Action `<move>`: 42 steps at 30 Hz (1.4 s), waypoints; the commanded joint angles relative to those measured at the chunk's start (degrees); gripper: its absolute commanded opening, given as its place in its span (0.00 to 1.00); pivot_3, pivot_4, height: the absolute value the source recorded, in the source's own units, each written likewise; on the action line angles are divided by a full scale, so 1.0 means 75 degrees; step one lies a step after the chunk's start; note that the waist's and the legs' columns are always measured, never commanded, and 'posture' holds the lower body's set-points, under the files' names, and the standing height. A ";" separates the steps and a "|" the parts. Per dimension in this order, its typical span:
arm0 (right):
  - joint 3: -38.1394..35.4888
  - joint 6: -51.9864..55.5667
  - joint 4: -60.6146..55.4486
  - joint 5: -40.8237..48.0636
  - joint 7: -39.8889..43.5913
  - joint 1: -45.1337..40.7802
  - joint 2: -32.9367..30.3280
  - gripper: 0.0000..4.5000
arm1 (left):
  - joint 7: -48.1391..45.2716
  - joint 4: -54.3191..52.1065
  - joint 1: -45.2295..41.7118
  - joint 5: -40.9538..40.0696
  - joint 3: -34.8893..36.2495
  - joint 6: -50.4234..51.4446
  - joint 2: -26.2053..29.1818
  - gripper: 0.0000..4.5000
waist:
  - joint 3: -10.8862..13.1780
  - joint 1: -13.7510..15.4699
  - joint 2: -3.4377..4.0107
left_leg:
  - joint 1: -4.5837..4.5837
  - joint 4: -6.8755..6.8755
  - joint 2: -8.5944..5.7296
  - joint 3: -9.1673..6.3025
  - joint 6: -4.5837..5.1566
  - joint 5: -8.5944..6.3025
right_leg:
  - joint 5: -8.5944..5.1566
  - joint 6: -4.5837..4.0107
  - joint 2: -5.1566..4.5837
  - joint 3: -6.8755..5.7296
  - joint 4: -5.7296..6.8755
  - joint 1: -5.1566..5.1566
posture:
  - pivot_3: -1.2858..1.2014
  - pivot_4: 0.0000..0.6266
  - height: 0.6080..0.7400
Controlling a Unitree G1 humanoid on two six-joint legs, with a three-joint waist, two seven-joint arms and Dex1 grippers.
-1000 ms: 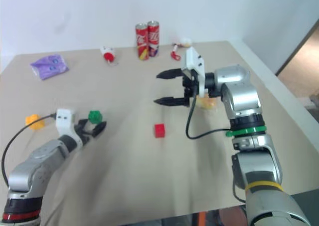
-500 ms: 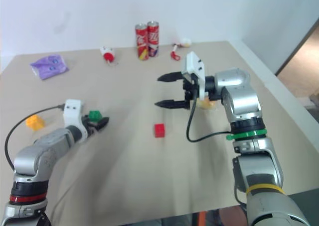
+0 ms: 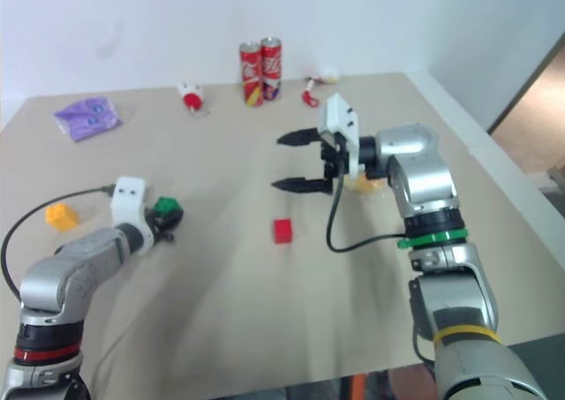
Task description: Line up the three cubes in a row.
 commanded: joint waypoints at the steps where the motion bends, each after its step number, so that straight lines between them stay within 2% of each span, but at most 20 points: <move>1: -0.0055 -0.0099 -0.0121 0.0061 0.0110 -0.0190 -0.0114 1.00 | -0.1362 -0.0226 0.0190 -0.0092 0.0194 -0.1753 0.0394 0.30 | 0.0001 0.0000 -0.0001 | -0.0001 -0.0001 0.0000 0.0001 -0.0001 0.0000 | 0.0000 0.0000 0.0000 0.0001 0.0000 -0.0002 | 0.52 0.24 1.00; 6: -0.0015 0.0322 -0.0731 0.0397 0.0805 0.0095 -0.0531 1.00 | -0.3820 -0.0197 0.0795 -0.0578 0.0000 -0.3119 0.1142 0.30 | 0.0001 0.0004 0.0000 | -0.0001 -0.0007 0.0000 0.0005 -0.0001 0.0000 | -0.0007 -0.0007 -0.0001 0.0002 -0.0002 -0.0005 | 0.52 0.24 1.00; 9: -0.0029 0.0541 -0.1126 0.0617 0.1123 0.0360 -0.0773 1.00 | -0.4611 -0.0120 0.0854 -0.0922 -0.0080 -0.3338 0.1260 0.30 | 0.0001 0.0005 -0.0001 | -0.0004 -0.0007 0.0000 0.0004 -0.0004 -0.0002 | -0.0016 -0.0006 -0.0005 -0.0005 -0.0003 -0.0004 | 0.52 0.24 1.00; 14: -0.0098 0.1420 -0.2402 0.1383 0.1416 0.1080 -0.1218 1.00 | -0.6517 0.0502 0.0622 -0.0832 -0.0845 -0.3818 0.1887 0.30 | 0.0001 0.0006 0.0001 | -0.0003 -0.0004 0.0000 0.0001 -0.0004 -0.0002 | -0.0015 -0.0004 -0.0004 -0.0008 -0.0002 -0.0004 | 0.52 0.24 1.00; 19: -0.0088 0.2063 -0.3497 0.1931 0.1058 0.1665 -0.1368 1.00 | -0.7670 0.1360 -0.0087 -0.0782 -0.1564 -0.3831 0.2001 0.30 | 0.0001 -0.0004 0.0001 | -0.0002 -0.0002 0.0001 0.0000 -0.0003 -0.0001 | -0.0014 -0.0003 -0.0001 -0.0009 -0.0001 -0.0004 | 0.52 0.24 1.00; 23: -0.0159 0.2268 -0.4022 0.2056 0.0683 0.2028 -0.1401 1.00 | -0.8151 0.2488 -0.0940 -0.0177 -0.2086 -0.4409 0.1850 0.30 | 0.0001 -0.0003 0.0001 | -0.0004 -0.0001 0.0003 -0.0005 -0.0003 -0.0001 | -0.0014 -0.0003 0.0004 -0.0013 -0.0001 -0.0006 | 0.52 0.24 1.00; 31: -0.0609 0.2415 -0.4199 0.2194 -0.0119 0.2427 -0.1488 1.00 | -0.8664 0.4654 -0.2393 0.0774 -0.2541 -0.5731 0.1308 0.30 | 0.0002 0.0124 -0.0001 | -0.0016 0.0008 0.0002 -0.0016 0.0002 -0.0004 | -0.0016 -0.0005 0.0004 -0.0023 -0.0002 -0.0006 | 0.52 0.24 1.00; 42: -0.0481 0.2225 -0.4172 0.2147 -0.0504 0.2520 -0.1386 1.00 | -0.9193 0.4877 -0.2360 0.1357 -0.2954 -0.6148 0.1238 0.30 | 0.0002 0.0122 -0.0001 | -0.0020 0.0009 0.0004 -0.0012 0.0006 -0.0007 | -0.0016 -0.0004 0.0007 -0.0016 -0.0002 -0.0009 | 0.52 0.24 1.00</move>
